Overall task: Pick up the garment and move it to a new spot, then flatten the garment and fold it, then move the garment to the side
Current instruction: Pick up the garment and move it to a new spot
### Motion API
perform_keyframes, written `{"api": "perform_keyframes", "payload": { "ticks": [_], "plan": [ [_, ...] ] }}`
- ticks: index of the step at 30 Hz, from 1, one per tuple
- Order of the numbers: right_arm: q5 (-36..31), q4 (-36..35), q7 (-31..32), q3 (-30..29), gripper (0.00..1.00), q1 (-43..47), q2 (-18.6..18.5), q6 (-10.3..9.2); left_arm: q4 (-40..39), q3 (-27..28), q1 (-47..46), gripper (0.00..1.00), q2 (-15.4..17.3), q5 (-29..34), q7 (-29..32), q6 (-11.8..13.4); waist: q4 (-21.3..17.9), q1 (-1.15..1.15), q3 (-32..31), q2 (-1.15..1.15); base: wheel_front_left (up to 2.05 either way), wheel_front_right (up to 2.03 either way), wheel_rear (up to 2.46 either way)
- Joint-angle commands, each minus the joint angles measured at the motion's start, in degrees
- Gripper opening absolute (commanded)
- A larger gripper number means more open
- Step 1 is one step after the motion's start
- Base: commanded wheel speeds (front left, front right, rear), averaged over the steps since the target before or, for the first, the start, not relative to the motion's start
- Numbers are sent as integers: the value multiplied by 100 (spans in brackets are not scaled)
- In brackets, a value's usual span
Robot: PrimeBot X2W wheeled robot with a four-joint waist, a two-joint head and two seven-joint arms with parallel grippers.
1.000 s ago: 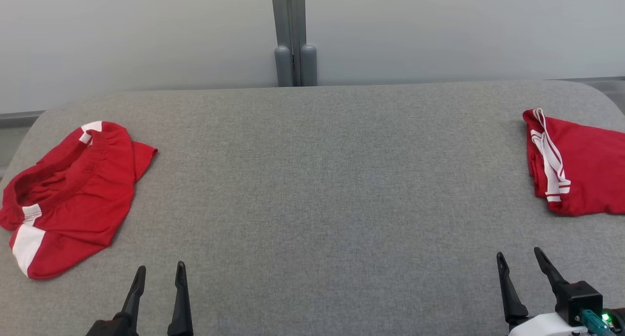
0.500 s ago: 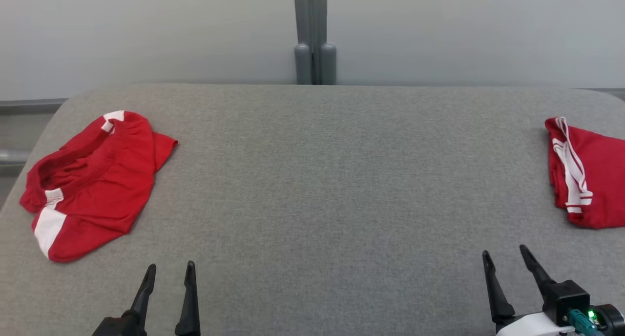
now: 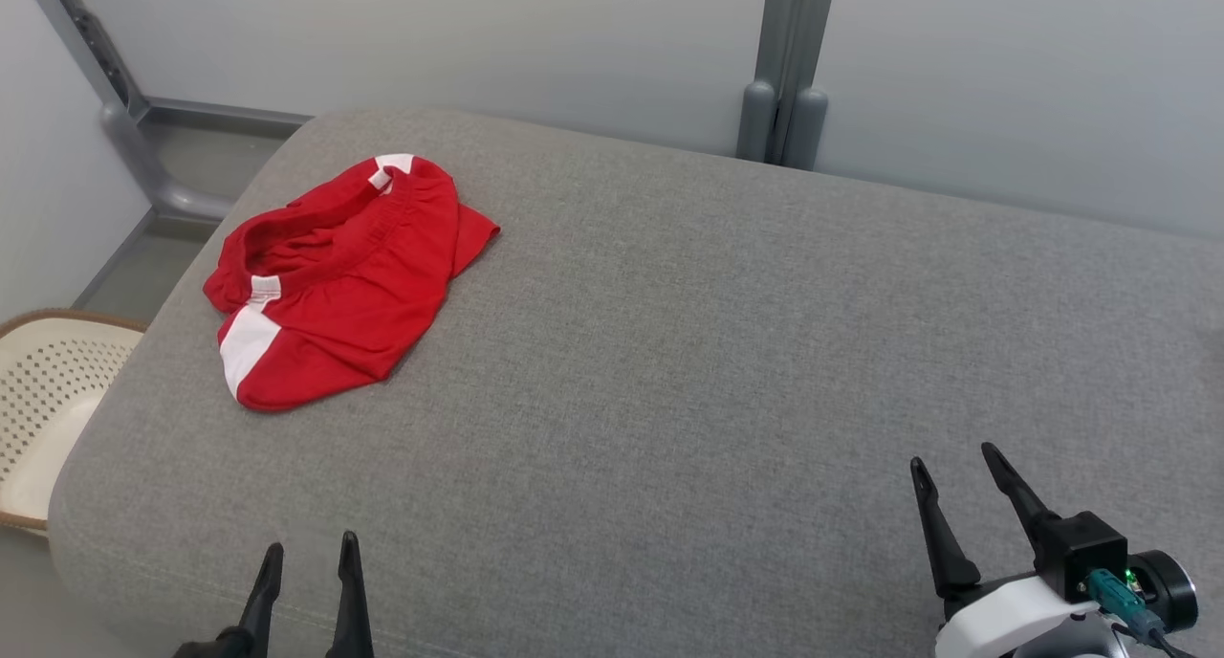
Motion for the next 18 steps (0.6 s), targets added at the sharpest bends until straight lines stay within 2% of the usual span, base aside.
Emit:
{"api": "perform_keyframes", "payload": {
  "ticks": [1, 6, 10, 15, 18],
  "plan": [
    [-4, 51, -14, -13, 100, -93, -110, -8, 34, 25, -273, 100, 11, -101, 0, -3, 17, 0, 385, 0, 0, 0, 0],
    [-26, -8, -14, -112, 100, -405, -344, -8, 394, 4, -1026, 100, 11, -174, 2, -104, -232, 0, 1218, 0, 0, 0, 0],
    [-26, -86, -14, -221, 100, -759, -611, -8, 1100, -59, -2166, 100, 77, -302, 95, -177, -402, 0, 2093, 0, 0, 0, 0],
    [-6, -81, -14, -292, 100, -1173, -834, -8, 2109, 14, -3703, 100, 192, -486, 883, -76, -563, 0, 2941, 0, 0, 0, 0],
    [-14, -25, -14, -233, 100, -1354, -877, -8, 2741, 112, -4412, 100, 299, -584, 1250, -10, -671, 0, 3207, 0, 0, 0, 0]
  ]
}}
